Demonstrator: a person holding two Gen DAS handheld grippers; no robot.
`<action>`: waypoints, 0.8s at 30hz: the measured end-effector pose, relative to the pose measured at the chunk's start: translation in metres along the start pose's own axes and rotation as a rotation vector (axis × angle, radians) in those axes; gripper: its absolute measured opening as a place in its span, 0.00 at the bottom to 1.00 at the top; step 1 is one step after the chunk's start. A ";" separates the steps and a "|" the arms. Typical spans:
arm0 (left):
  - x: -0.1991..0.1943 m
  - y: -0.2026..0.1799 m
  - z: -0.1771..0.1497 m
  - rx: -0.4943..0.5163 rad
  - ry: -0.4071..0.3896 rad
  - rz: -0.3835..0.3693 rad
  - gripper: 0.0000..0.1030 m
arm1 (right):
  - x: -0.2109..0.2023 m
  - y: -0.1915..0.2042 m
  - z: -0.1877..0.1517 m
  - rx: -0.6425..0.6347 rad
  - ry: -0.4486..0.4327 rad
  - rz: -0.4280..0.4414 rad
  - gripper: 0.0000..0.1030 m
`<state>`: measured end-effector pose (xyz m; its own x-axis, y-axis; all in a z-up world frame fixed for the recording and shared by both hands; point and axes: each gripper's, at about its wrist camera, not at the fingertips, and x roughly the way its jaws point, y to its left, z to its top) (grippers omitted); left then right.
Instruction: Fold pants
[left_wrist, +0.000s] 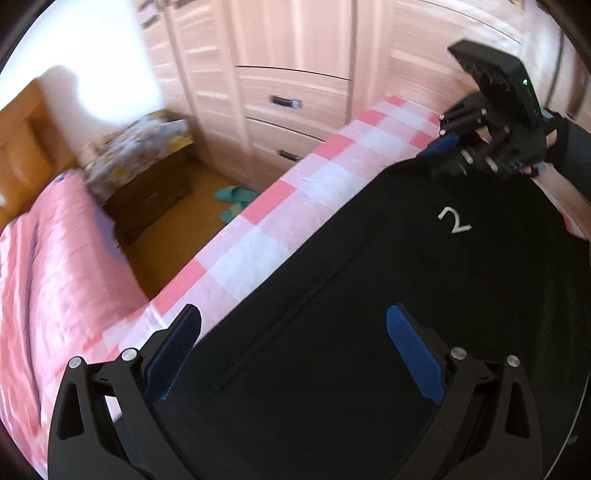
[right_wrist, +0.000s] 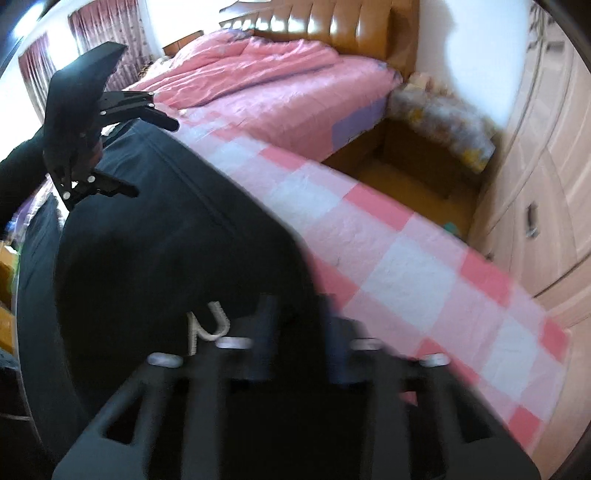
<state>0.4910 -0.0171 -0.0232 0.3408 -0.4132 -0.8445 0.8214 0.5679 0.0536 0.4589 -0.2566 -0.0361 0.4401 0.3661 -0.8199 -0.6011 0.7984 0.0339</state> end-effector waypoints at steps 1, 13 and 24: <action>0.002 0.000 0.003 0.013 0.003 -0.013 0.97 | -0.006 0.003 -0.001 -0.009 -0.017 -0.004 0.10; 0.027 0.005 0.005 0.050 0.113 -0.219 0.44 | -0.078 0.064 -0.023 -0.068 -0.215 -0.116 0.09; -0.091 -0.088 -0.020 0.169 -0.073 0.174 0.13 | -0.124 0.105 -0.048 -0.062 -0.301 -0.210 0.09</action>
<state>0.3785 -0.0157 0.0386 0.5110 -0.3737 -0.7741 0.8102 0.5102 0.2885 0.3093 -0.2416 0.0418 0.7288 0.3291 -0.6005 -0.5122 0.8440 -0.1592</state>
